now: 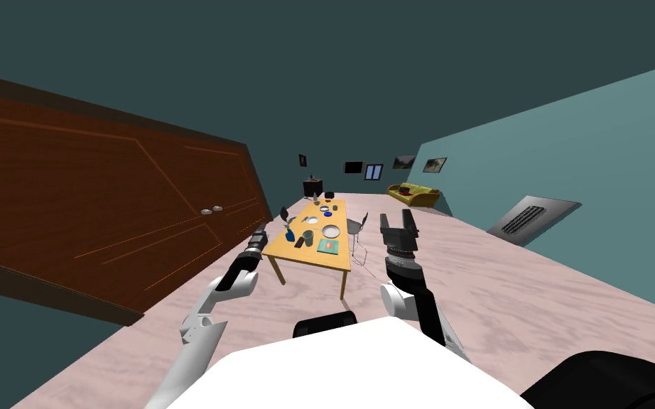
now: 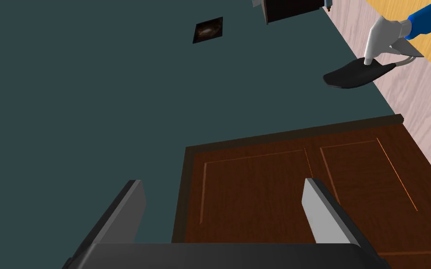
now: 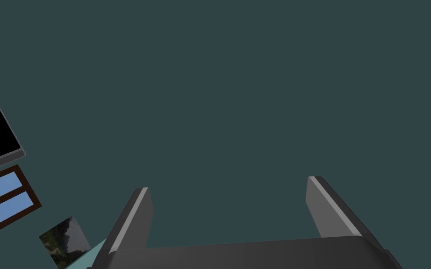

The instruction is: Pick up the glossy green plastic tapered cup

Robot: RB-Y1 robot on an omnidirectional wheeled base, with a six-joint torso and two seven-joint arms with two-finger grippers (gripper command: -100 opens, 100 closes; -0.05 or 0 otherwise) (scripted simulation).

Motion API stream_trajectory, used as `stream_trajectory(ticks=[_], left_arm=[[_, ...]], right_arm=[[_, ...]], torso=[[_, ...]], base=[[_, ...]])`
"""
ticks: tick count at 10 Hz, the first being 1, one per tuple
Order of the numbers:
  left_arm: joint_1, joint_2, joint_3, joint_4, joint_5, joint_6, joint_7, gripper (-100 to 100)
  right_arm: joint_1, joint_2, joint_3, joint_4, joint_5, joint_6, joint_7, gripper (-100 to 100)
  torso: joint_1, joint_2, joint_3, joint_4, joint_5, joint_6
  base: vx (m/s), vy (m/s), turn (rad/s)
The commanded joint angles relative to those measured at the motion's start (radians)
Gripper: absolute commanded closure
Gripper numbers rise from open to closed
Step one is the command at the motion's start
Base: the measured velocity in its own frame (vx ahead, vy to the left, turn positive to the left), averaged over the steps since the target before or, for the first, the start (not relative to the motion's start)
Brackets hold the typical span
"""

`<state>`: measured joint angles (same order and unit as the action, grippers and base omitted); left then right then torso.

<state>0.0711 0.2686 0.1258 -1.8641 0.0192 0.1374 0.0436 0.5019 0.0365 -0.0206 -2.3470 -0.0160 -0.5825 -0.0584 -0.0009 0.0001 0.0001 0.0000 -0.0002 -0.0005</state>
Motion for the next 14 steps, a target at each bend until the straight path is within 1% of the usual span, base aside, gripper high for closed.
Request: stream_trajectory(ticks=[1, 2, 3, 4, 5, 6, 7, 8, 9, 10, 11, 12, 13, 14], left_arm=[[-0.048, 0.006, 0.007, 0.045, -0.004, 0.05, -0.006, -100], [-0.048, 0.006, 0.007, 0.045, -0.004, 0.079, -0.006, -100], [-0.084, 0.013, 0.014, 0.083, -0.005, 0.109, -0.01, -100], [-0.084, 0.013, 0.014, 0.083, -0.005, 0.134, -0.01, -100], [-0.084, 0.013, 0.014, 0.083, -0.005, 0.141, -0.01, -100], [-0.119, 0.019, 0.021, 0.123, -0.006, 0.181, -0.013, -100], [-0.119, 0.019, 0.021, 0.123, -0.006, 0.199, -0.013, -100], [-0.155, 0.026, 0.028, 0.164, -0.007, 0.228, -0.017, -100], [-0.155, 0.026, 0.028, 0.164, -0.007, 0.255, -0.017, -100], [-0.19, 0.031, 0.034, 0.206, -0.007, 0.284, -0.02, -100], [-0.19, 0.031, 0.034, 0.206, -0.007, 0.315, -0.02, -100], [-0.224, 0.036, 0.041, 0.247, -0.007, 0.343, -0.024, -100], [-0.224, 0.036, 0.041, 0.249, -0.007, 0.371, -0.024, -100], [-0.257, 0.04, 0.048, 0.284, -0.007, 0.402, -0.027, -100]], right_arm=[[0.0, 0.0, 0.0, 0.0, 0.0, 0.0, 0.0, 0], [0.0, 0.0, 0.0, 0.0, 0.0, 0.0, 0.0, 0], [0.0, 0.0, 0.0, 0.0, 0.0, 0.0, 0.0, 0], [0.0, 0.0, 0.0, 0.0, 0.0, 0.0, 0.0, 0], [0.0, 0.0, 0.0, 0.0, 0.0, 0.0, 0.0, 0], [0.0, 0.0, 0.0, 0.0, 0.0, 0.0, 0.0, 0], [0.0, 0.0, 0.0, 0.0, 0.0, 0.0, 0.0, 0], [0.0, 0.0, 0.0, 0.0, 0.0, 0.0, 0.0, 0], [0.0, 0.0, 0.0, 0.0, 0.0, 0.0, 0.0, 0], [0.0, 0.0, 0.0, 0.0, 0.0, 0.0, 0.0, 0], [0.0, 0.0, 0.0, 0.0, 0.0, 0.0, 0.0, 0], [0.0, 0.0, 0.0, 0.0, 0.0, 0.0, 0.0, 0], [0.0, 0.0, 0.0, 0.0, 0.0, 0.0, 0.0, 0], [0.0, 0.0, 0.0, 0.0, 0.0, 0.0, 0.0, 0]], torso=[[0.0, 0.0, 0.0, 0.0, 0.0, 0.0], [-0.001, 0.0, 0.0, 0.0, 0.0, 0.0], [0.0, 0.0, 0.0, 0.0, 0.0, 0.0], [-0.001, -0.001, 0.0, 0.0, 0.0, 0.0], [0.0, -0.001, 0.0, 0.0, 0.0, 0.0], [0.0, 0.0, 0.0, 0.0, 0.0, 0.0], [0.0, -0.001, 0.0, 0.0, 0.0, 0.0], [0.0, -0.001, 0.0, 0.0, 0.0, 0.0], [-0.001, -0.001, -0.001, 0.0, 0.0, 0.0], [-0.001, -0.001, -0.001, 0.0, 0.0, 0.0], [-0.001, -0.002, -0.001, 0.0, 0.0, 0.0], [-0.001, -0.001, -0.001, 0.0, 0.0, 0.0], [-0.001, -0.002, -0.001, 0.0, 0.0, 0.0], [0.0, -0.002, -0.001, 0.0, 0.0, 0.0]], base=[[-0.003, -0.026, -0.091], [0.0, -0.021, -0.058], [0.003, -0.026, -0.108], [0.004, -0.021, -0.052], [0.003, -0.009, 0.016], [0.008, -0.021, -0.087], [0.009, -0.018, -0.06], [0.014, -0.027, -0.127], [0.016, -0.024, -0.052], [0.018, -0.035, -0.074], [0.02, -0.027, -0.06], [0.026, -0.028, -0.121], [0.029, -0.019, -0.054], [0.04, -0.029, -0.108]])
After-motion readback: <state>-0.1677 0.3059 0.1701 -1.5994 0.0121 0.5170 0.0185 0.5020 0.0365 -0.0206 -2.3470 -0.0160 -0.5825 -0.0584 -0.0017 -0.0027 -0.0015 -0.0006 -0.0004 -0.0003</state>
